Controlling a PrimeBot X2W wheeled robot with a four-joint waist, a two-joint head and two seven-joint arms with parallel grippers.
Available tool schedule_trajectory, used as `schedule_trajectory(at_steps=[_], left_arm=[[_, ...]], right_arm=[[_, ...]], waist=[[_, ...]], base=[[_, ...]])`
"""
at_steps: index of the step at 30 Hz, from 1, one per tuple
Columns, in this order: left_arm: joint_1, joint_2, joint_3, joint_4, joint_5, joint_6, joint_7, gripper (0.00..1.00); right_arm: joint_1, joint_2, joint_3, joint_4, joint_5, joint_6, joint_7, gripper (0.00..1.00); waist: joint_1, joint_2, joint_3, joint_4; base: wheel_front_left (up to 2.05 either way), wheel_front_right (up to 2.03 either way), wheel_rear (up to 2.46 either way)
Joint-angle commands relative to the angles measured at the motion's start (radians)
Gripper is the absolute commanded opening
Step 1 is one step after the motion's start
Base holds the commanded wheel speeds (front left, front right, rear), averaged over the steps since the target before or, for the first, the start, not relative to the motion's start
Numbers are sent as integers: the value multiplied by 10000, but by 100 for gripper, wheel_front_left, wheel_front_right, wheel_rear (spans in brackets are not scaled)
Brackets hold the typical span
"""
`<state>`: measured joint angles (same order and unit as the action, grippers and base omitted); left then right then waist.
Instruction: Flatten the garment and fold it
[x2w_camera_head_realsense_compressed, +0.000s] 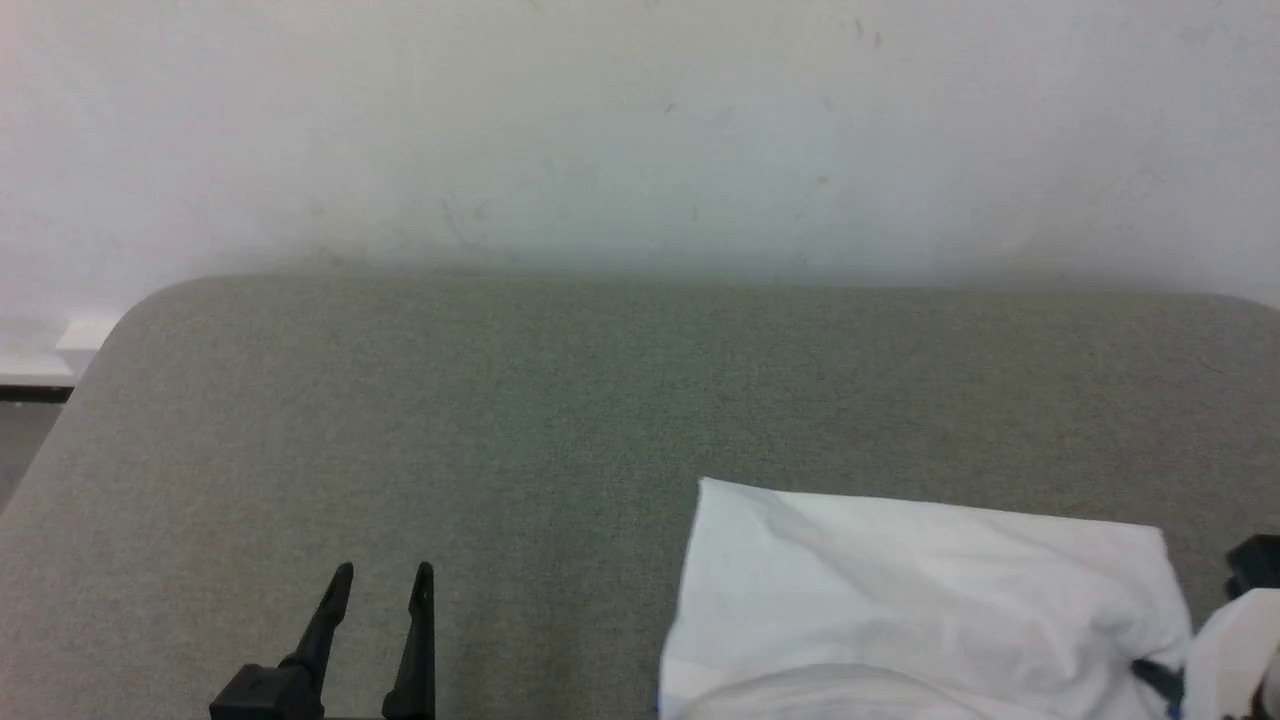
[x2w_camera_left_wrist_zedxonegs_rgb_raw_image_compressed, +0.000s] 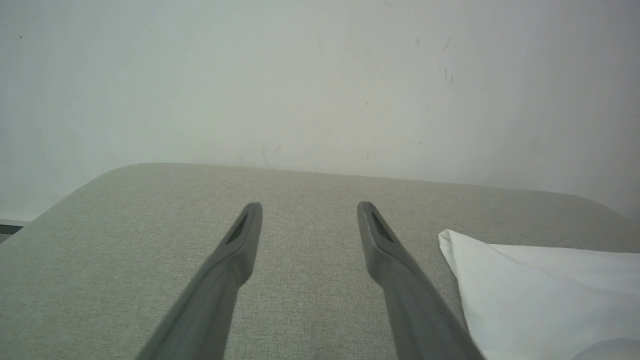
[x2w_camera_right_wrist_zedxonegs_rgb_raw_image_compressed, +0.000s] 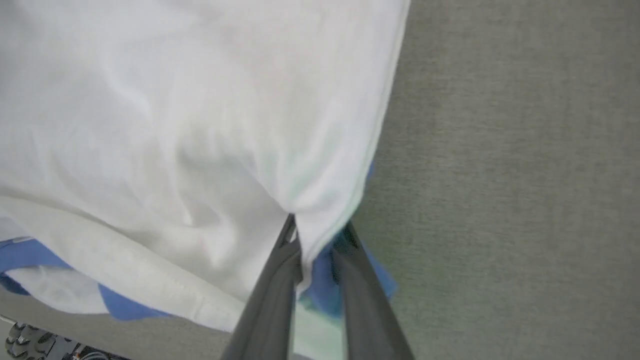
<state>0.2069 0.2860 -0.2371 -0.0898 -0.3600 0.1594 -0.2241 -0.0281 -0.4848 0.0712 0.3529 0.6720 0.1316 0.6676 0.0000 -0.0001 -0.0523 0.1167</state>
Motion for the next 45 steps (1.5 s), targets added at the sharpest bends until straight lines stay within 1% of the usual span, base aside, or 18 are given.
schedule_trajectory(at_steps=[1, 3, 6, 11, 14, 19, 21, 23, 24, 25, 26, 27, 30, 33, 37, 40, 43, 45], left_arm=[[144, 66, -1, -15, -29, 45, 59, 100], [148, 78, 3, -29, -40, 52, 77, 100], [163, 94, 30, -46, -87, 81, 105, 100], [123, 62, -4, -15, -146, 89, 107, 100], [29, 59, -62, 19, -158, 50, 118, 100], [-134, 48, -116, 76, -186, 7, 105, 100], [-238, 12, -158, 88, -202, -41, 69, 100], [-358, -39, -203, 120, -203, -83, 23, 100], [-408, -63, -223, 142, -203, -102, -1, 100], [-452, -82, -246, 175, -200, -119, -20, 100], [-491, -103, -268, 216, -200, -136, -37, 100], [-522, -123, -285, 256, -203, -149, -53, 100], [-594, -184, -306, 381, -227, -165, -99, 100], [-608, -227, -291, 476, -253, -163, -147, 100], [-584, -261, -246, 590, -290, -145, -198, 100], [-554, -245, -175, 659, -313, -105, -221, 100], [-478, -200, -94, 694, -303, -14, -235, 100], [-419, -170, -35, 714, -283, 81, -238, 100]], right_arm=[[103, -145, -249, -13, -176, -9, 24, 0], [122, -159, -388, -71, -204, -9, 141, 0], [61, 144, -685, -443, 87, -9, 792, 0], [-178, 1366, -682, -1762, 1401, -9, 2345, 0], [-298, 2004, -382, -2650, 2017, -9, 2840, 0], [-685, 3168, 432, -3166, 2617, -9, 2964, 0], [-928, 3509, 768, -2945, 2504, -9, 2667, 0], [-1161, 3647, 1236, -2551, 2187, -9, 2346, 0], [-1290, 3703, 1391, -2293, 1960, -9, 2047, 16], [-1403, 3746, 1591, -2013, 1766, -9, 1805, 39], [-1492, 3798, 1741, -1694, 1652, -9, 1603, 50], [-1601, 3826, 1880, -1413, 1497, -9, 1357, 100], [-1882, 3844, 2300, -747, 1149, -9, 687, 100], [-2128, 3680, 2789, -548, 933, -9, 53, 100], [-2410, 3048, 3742, -1053, 304, -9, -1135, 100], [-2532, 2319, 4483, -1757, -645, -9, -2175, 100], [-2426, 1742, 4455, -2366, -1893, -9, -3497, 100], [-2091, 1646, 3921, -2650, -2624, -9, -4312, 100]], waist=[[0, 1, -62, -78], [0, 1, -57, -94], [0, 1, -39, -147], [0, 1, -3, -145], [0, 1, 15, -72], [0, 1, 127, 26], [0, 1, 211, 112], [0, 1, 307, 228], [0, 1, 350, 284], [0, 1, 398, 348], [0, 1, 429, 408], [0, 1, 462, 461], [0, 1, 544, 583], [0, 1, 587, 611], [0, 1, 554, 537], [0, 1, 448, 375], [0, 1, 291, 169], [0, 1, 169, 8]], base=[[0, 0, 0], [0, 0, 0], [0, 0, 0], [0, 0, 0], [0, 0, 0], [0, 0, 0], [0, 0, 0], [0, 0, 0], [0, 0, 0], [0, 0, 0], [0, 0, 0], [0, 0, 0], [0, 0, 0], [0, 0, 0], [0, 0, 0], [0, 0, 0], [0, 0, 0], [0, 0, 0]])
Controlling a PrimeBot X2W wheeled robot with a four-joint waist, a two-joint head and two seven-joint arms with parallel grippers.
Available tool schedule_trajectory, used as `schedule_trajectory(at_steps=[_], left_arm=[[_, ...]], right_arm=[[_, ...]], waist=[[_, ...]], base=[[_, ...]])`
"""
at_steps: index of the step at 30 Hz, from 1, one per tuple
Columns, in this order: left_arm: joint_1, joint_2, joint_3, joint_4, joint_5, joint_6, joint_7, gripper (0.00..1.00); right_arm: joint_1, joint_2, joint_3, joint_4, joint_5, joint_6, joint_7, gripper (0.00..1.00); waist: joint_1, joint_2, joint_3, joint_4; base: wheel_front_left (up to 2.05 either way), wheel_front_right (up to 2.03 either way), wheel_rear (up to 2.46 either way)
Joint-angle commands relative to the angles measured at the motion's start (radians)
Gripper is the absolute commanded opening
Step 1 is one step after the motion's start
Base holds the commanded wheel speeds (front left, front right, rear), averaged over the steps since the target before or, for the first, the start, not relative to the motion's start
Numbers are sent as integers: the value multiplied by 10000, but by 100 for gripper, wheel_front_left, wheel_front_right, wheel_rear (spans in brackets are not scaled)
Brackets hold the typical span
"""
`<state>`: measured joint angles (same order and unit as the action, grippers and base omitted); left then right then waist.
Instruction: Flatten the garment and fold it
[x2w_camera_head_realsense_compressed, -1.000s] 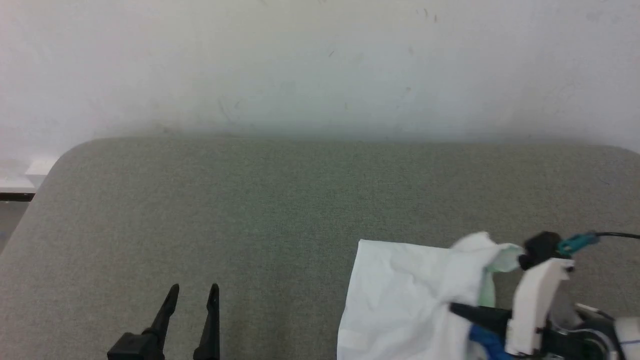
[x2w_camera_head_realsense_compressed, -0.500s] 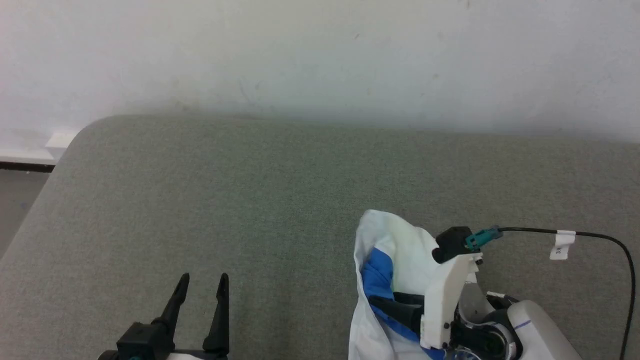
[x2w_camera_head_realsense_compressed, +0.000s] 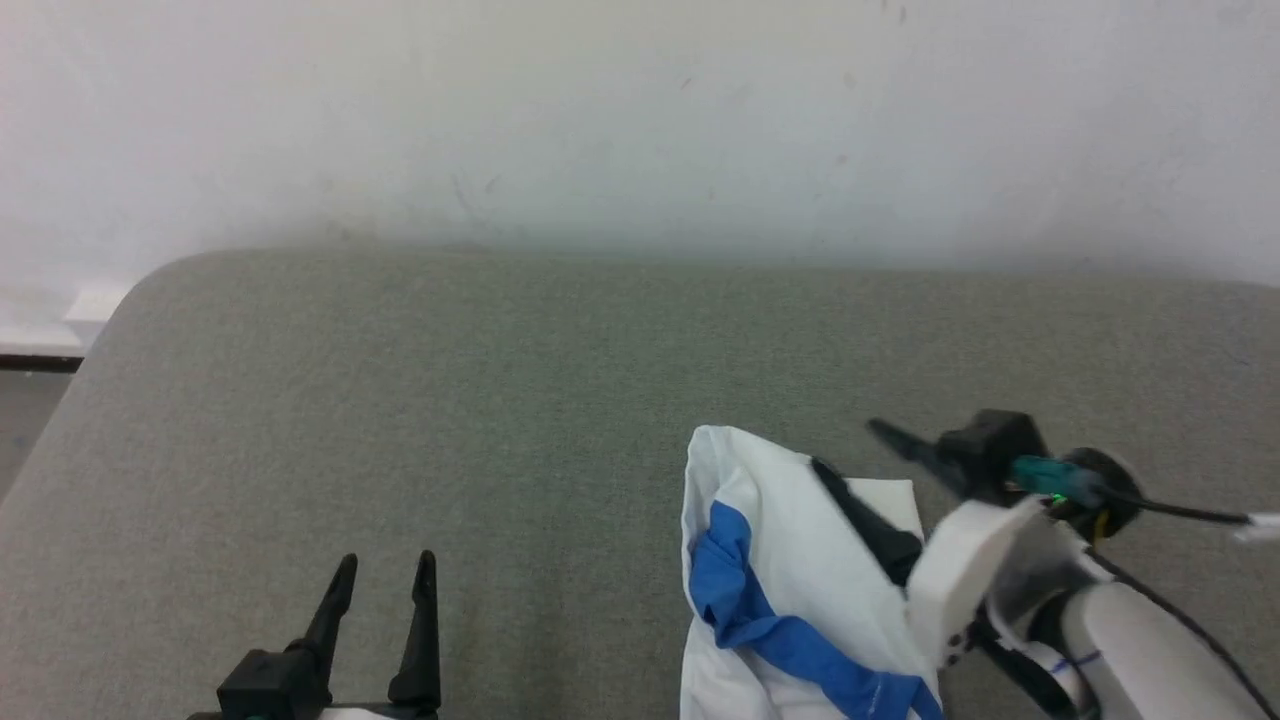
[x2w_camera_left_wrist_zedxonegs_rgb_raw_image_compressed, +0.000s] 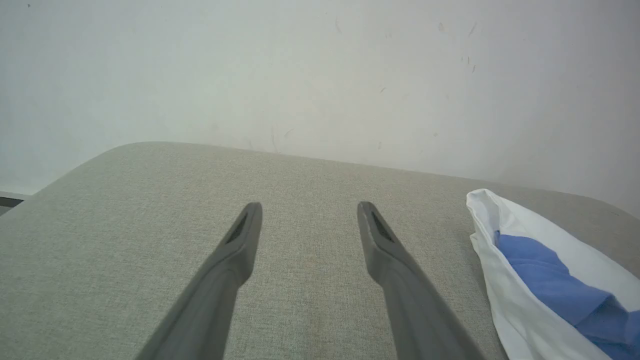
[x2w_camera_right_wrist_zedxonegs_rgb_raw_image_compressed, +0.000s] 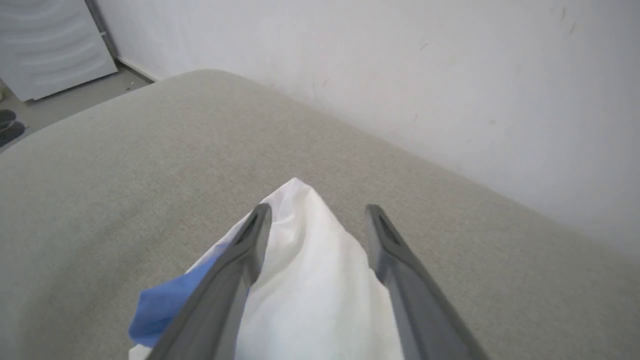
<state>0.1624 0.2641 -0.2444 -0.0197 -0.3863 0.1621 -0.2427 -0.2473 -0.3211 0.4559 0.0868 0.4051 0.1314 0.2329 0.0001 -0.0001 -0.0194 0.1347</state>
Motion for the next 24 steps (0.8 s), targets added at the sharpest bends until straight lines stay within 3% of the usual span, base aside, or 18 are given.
schedule_trajectory(at_steps=[1, 8, 14, 18, 24], left_arm=[[65, 65, 71, 14, -7, 106, -55, 100], [330, 148, 304, -45, 35, 322, -105, 100], [412, 155, 519, -22, 9, 361, -147, 100], [447, 146, 655, 3, -7, 293, -169, 100], [368, 86, 794, 86, 49, 205, -184, 100]], right_arm=[[298, -30, -263, -144, -368, -7, -310, 100], [2077, 230, -2676, -1283, -1607, -7, -1796, 100], [3346, 595, -4727, -1749, -1562, -7, -1644, 100], [3579, 744, -5989, -1314, -482, -7, -680, 100], [3047, 751, -6943, 372, 2317, -7, 2847, 100]], waist=[[-1, 1, -219, -254], [-1, 1, -501, -754], [-1, 1, -512, -964], [-1, 1, -439, -1021], [-1, 1, -242, -881]], base=[[0, 0, 0], [0, 0, 0], [0, 0, 0], [0, 0, 0], [0, 0, 0]])
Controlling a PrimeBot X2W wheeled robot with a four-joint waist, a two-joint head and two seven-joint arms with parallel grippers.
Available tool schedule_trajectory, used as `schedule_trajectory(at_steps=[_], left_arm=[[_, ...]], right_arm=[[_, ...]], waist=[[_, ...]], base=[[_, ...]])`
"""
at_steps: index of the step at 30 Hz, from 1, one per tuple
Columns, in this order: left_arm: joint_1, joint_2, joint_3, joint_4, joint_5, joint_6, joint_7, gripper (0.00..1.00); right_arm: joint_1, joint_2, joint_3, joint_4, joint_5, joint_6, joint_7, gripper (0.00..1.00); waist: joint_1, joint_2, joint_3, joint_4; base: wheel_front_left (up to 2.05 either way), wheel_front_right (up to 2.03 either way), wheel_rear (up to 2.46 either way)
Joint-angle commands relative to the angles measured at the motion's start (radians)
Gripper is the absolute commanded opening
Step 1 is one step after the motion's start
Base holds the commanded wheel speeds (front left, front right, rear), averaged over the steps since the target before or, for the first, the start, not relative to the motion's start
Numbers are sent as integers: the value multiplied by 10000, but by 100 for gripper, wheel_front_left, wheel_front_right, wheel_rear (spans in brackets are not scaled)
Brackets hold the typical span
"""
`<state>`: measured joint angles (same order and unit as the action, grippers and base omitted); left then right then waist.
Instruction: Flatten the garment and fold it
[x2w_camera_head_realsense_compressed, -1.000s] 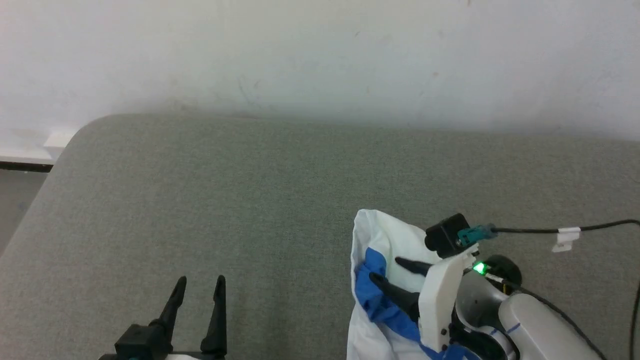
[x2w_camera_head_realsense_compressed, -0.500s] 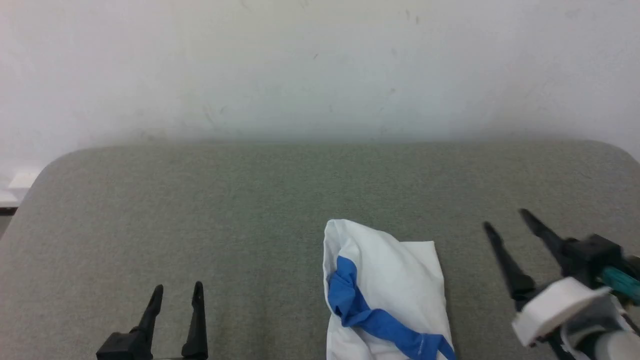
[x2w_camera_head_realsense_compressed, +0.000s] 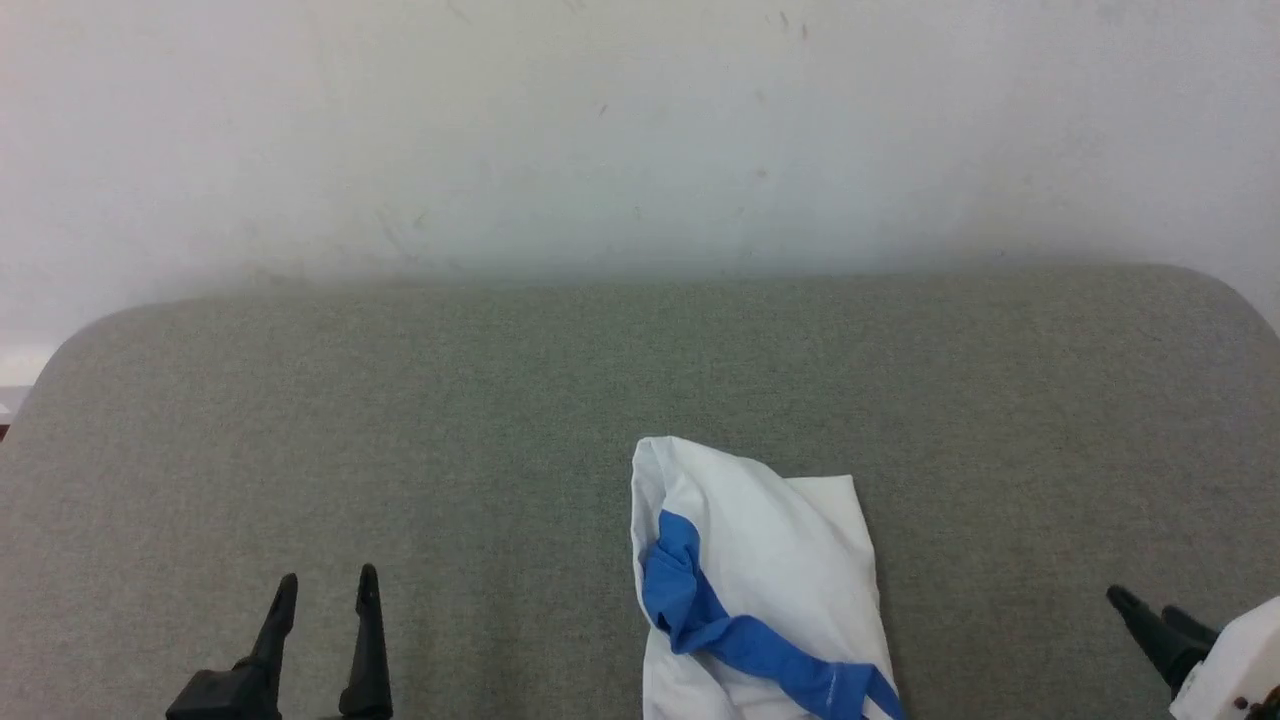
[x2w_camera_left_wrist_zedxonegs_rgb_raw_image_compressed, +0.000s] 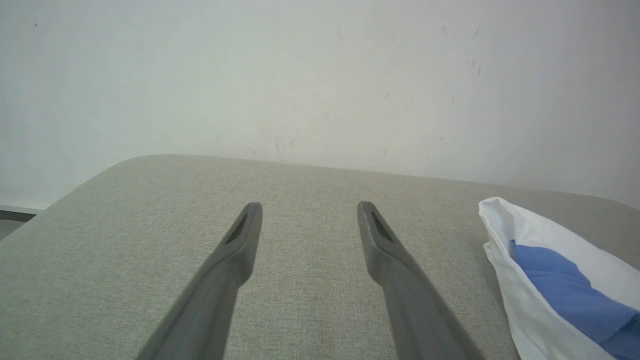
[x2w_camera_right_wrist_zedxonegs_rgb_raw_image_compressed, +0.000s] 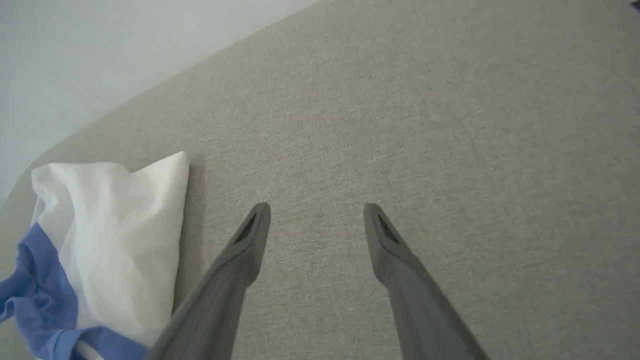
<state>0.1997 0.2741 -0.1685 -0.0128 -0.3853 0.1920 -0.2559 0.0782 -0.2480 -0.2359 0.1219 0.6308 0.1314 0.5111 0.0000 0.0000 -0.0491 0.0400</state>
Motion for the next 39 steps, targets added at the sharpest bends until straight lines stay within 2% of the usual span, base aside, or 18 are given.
schedule_trajectory(at_steps=[1, 5, 8, 10, 15, 19, 20, 21, 22, 23, 27, 30, 34, 39], left_arm=[[-36, -40, 49, 24, 50, -107, -53, 100], [-179, -159, 48, 55, 124, -211, -56, 100], [-320, -280, 22, 88, 179, -309, -57, 100], [-400, -382, -1, 108, 203, -382, -57, 100], [-534, -534, -40, 123, 311, -561, -57, 100], [-550, -656, 36, 143, 410, -675, -58, 100], [-554, -683, 64, 151, 433, -696, -58, 100], [-559, -708, 94, 156, 455, -717, -58, 100], [-560, -733, 126, 162, 477, -736, -58, 100], [-556, -755, 158, 170, 501, -754, -58, 100], [-506, -824, 275, 240, 619, -795, -58, 100], [-421, -848, 332, 270, 707, -828, -58, 100], [-272, -912, 435, 257, 771, -843, -58, 100], [-121, -1107, 525, 114, 805, -905, -58, 100]], right_arm=[[-344, 144, -144, 398, 533, -7, 797, 100], [-1067, 892, -517, 1729, 1995, -7, 3219, 100], [-1679, 1485, -657, 2572, 2714, -7, 4217, 100], [-2046, 1756, -701, 3088, 3165, -7, 4455, 100], [-2604, 1952, -556, 4065, 4163, -7, 4634, 100], [-2845, 1972, 213, 4947, 4792, -7, 4519, 100], [-2872, 1973, 453, 5123, 4784, -7, 4462, 95], [-2895, 1974, 681, 5257, 4725, -7, 4392, 46], [-2919, 1974, 874, 5360, 4696, -7, 4331, 29], [-2949, 1975, 1034, 5414, 4651, -7, 4246, 2], [-3037, 1848, 1683, 5081, 3964, -7, 3579, 0], [-3020, 1377, 2459, 4505, 3095, -7, 2950, 0], [-2961, 289, 4066, 3669, 1222, -7, 2246, 0], [-3010, -1299, 5478, 2774, -352, -7, 2269, 0]], waist=[[0, 0, 92, 113], [0, 0, 180, 351], [0, 0, 288, 573], [0, 0, 346, 723], [0, 0, 448, 1012], [0, 0, 524, 1156], [0, 0, 544, 1171], [0, 0, 562, 1177], [0, 0, 572, 1175], [0, 0, 573, 1163], [0, 0, 468, 969], [0, 0, 331, 704], [0, 0, 116, 111], [0, 0, 195, -982]], base=[[0, 0, 0], [0, 0, 0], [0, 0, 0], [0, 0, 0], [0, 0, 0], [0, 0, 0], [0, 0, 0], [0, 0, 0], [0, 0, 0], [0, 0, 0], [0, 0, 0], [0, 0, 0], [0, 0, 0], [0, 0, 0]])
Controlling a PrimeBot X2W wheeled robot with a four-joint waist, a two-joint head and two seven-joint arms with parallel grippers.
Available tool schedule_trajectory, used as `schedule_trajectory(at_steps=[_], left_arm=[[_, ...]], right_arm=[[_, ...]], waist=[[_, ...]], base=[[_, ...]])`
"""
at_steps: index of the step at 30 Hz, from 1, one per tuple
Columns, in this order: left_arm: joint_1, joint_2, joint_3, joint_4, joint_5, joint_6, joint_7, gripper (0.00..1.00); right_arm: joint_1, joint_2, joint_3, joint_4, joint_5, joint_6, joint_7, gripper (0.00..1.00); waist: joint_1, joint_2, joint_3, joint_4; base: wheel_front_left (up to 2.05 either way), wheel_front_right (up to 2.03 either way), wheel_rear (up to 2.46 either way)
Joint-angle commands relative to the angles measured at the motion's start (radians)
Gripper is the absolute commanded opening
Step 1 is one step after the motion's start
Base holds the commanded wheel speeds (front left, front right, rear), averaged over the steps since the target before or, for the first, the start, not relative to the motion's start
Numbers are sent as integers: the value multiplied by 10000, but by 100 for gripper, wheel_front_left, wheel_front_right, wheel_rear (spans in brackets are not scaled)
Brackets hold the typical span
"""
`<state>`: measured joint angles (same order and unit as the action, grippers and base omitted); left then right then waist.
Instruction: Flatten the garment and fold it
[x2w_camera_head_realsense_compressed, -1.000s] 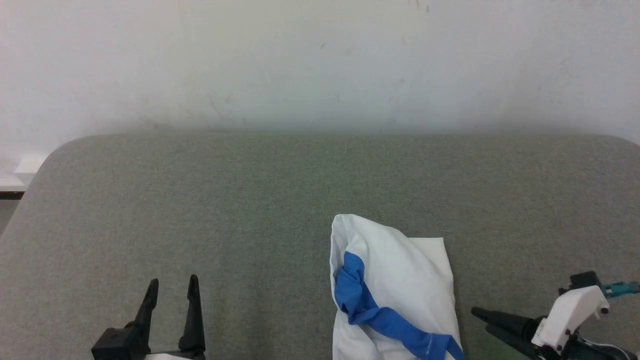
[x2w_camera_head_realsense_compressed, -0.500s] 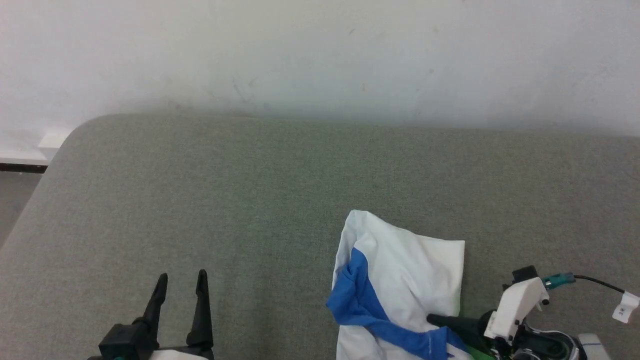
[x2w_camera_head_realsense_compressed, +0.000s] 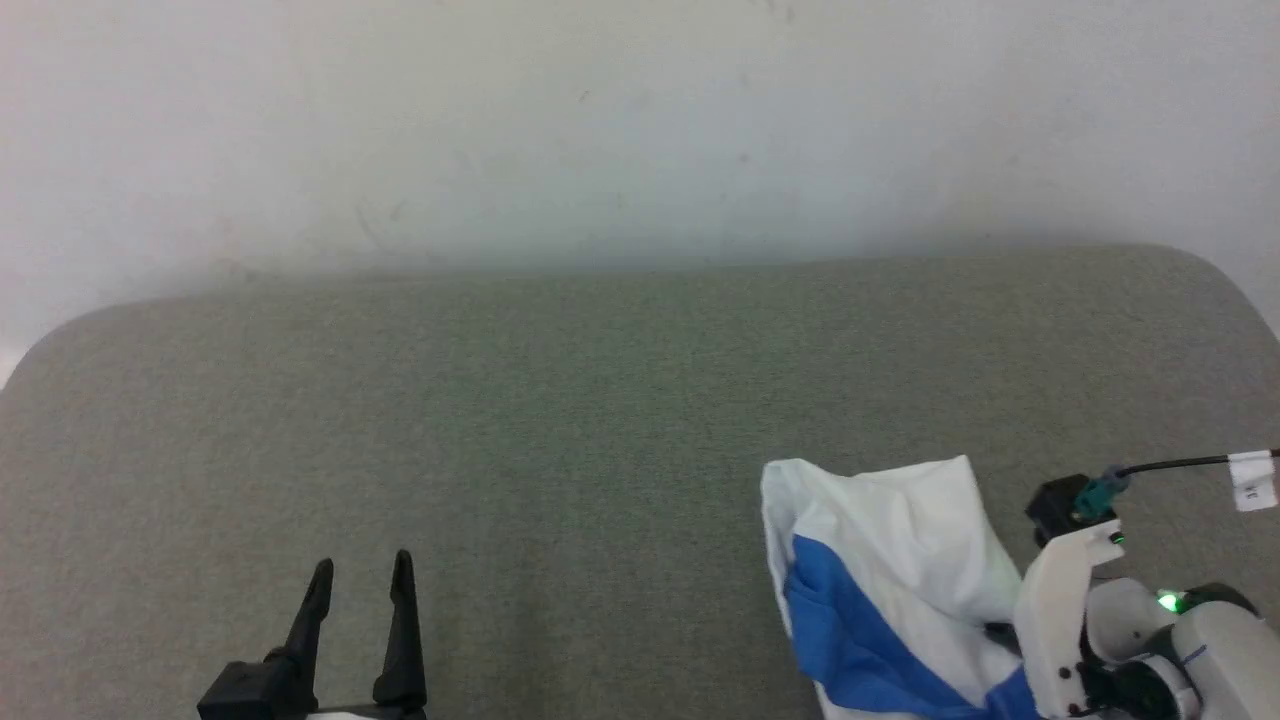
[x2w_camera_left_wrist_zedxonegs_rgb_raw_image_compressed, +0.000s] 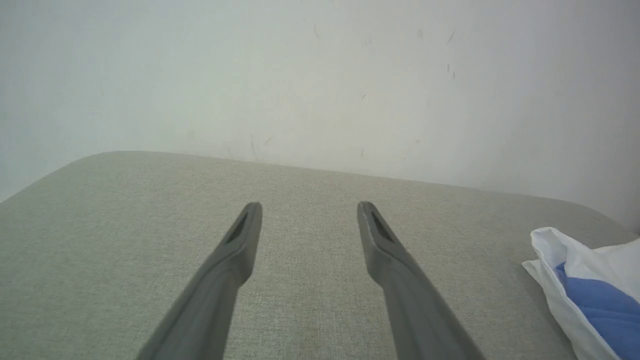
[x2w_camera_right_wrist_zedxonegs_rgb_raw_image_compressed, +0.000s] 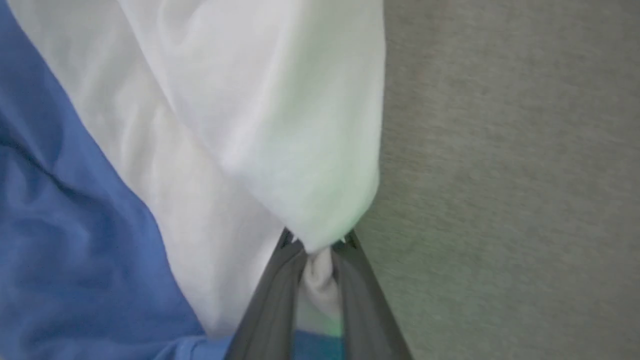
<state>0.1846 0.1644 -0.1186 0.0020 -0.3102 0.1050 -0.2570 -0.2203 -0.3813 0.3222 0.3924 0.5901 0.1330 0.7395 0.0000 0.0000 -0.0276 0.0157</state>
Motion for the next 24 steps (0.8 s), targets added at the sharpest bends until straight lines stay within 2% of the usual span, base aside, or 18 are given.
schedule_trajectory(at_steps=[1, 6, 10, 13, 17, 22, 23, 24], left_arm=[[14, -49, 47, -84, 71, -54, -47, 100], [-469, -120, 128, -502, 263, -268, -47, 100], [-1261, 6, 147, -751, 429, -530, -47, 100], [-1940, 211, 118, -790, 585, -729, -47, 100], [-3000, 386, -6, -825, 733, -974, -47, 100], [-4171, 276, -290, -794, 873, -1191, -47, 100], [-4341, 241, -330, -765, 892, -1221, -47, 100], [-4494, 211, -353, -731, 898, -1256, -47, 100]], right_arm=[[-98, -262, 27, -57, -163, -23, 58, 0], [-779, -1353, 147, -375, -861, -23, 289, 0], [-1425, -1828, -406, 135, -1407, -23, -223, 0], [-1883, -1903, -1172, 864, -1874, -23, -970, 0], [-2399, -1941, -2387, 1996, -2533, -23, -1901, 0], [-3011, -1933, -3637, 2989, -3335, -23, -3230, 0], [-3116, -1889, -3843, 3143, -3502, -23, -3494, 15], [-3225, -1819, -4018, 3237, -3666, -23, -3827, 73]], waist=[[0, 0, 96, -997], [0, 0, 1312, -2193], [0, 0, 2510, -2689], [0, 0, 3271, -2757], [0, 0, 4124, -2522], [0, 0, 4842, -2120], [0, 0, 4926, -2058], [0, 0, 4996, -2004]], base=[[0, 0, 0], [0, 0, 0], [0, 0, 0], [0, 0, 0], [0, 0, 0], [0, 0, 0], [0, 0, 0], [0, 0, 0]])
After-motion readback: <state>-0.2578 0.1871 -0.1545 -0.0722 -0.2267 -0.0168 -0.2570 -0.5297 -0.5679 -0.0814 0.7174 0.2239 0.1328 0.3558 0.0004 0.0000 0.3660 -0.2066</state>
